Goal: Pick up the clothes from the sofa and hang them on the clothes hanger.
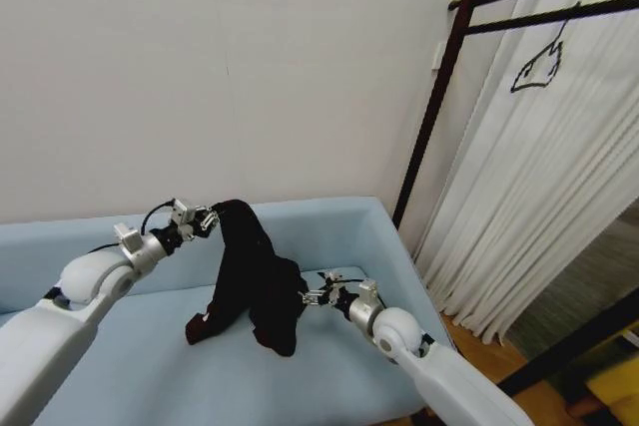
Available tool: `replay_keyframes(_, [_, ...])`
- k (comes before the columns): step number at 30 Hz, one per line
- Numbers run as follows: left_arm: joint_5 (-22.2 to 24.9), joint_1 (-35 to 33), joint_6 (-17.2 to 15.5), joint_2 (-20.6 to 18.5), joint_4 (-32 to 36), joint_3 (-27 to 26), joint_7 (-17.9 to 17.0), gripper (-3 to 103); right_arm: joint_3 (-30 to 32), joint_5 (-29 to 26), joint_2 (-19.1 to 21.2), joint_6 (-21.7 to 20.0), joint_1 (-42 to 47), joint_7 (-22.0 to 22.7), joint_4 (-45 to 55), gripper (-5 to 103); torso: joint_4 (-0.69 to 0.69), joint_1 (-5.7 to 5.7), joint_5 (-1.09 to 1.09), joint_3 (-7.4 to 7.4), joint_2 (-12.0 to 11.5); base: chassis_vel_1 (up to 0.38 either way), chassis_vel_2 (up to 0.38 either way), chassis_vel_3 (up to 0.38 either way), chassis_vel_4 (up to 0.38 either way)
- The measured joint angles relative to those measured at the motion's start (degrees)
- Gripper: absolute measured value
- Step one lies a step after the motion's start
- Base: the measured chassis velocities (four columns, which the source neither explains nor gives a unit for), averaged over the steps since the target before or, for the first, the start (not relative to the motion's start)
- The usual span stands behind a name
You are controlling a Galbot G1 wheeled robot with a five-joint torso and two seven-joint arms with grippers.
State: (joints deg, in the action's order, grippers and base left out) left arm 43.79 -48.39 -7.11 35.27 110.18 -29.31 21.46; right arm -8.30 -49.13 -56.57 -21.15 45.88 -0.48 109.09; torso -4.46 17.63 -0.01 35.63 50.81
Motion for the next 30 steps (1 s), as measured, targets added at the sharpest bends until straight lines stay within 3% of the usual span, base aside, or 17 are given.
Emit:
replay_keyframes(3, [0.7,0.4,-0.7,-0.1,0.8,0.2,-1.5,2,-3.4,-2.3,-1.0,0.8,-1.5,1.3,0.1,100,0.0,0.0,0.0,0.0,0.0,0.0,0.0,0.0,0.0])
replay_keyframes(8, [1.3,0.6,-1.5,-0.1,1.9,0.3,-3.4,2,-9.1,-5.5,-5.0,2.5,-4.1,7.5,0.1,100,0.0,0.0,0.0,0.0,0.0,0.0,0.0,0.0,0.0])
replay_keyframes(13, [2.5,0.4,-1.9,-0.3,2.7,-0.4,-4.3,2,-12.5,-5.0,-10.2,6.2,-7.2,16.6,-5.6,100,0.01,0.0,0.0,0.0,0.0,0.0,0.0,0.0,0.0])
replay_keyframes(23, [3.4,1.8,-2.3,-0.1,2.6,-0.1,-4.4,2,-11.9,-2.5,-13.1,7.5,-7.4,17.7,-11.8,101,0.0,0.0,0.0,0.0,0.0,0.0,0.0,0.0,0.0])
replay_keyframes(27, [3.4,2.7,-2.4,0.3,2.1,0.3,-4.5,2,-11.9,-2.0,-13.3,7.7,-7.2,16.9,-12.6,92,-0.01,0.0,0.01,0.0,0.0,0.0,0.0,0.0,0.0])
replay_keyframes(28, [3.5,2.9,-2.5,0.3,1.9,0.4,-4.6,2,-11.9,-1.8,-13.4,7.7,-7.2,16.8,-12.8,80,-0.01,0.0,0.01,0.0,0.0,0.0,0.0,0.0,0.0])
replay_keyframes(30, [3.6,3.1,-2.5,0.4,1.7,0.5,-4.7,2,-11.8,-1.7,-13.5,7.7,-7.1,16.6,-13.1,75,-0.01,0.0,0.01,0.0,0.0,0.0,0.0,0.0,0.0])
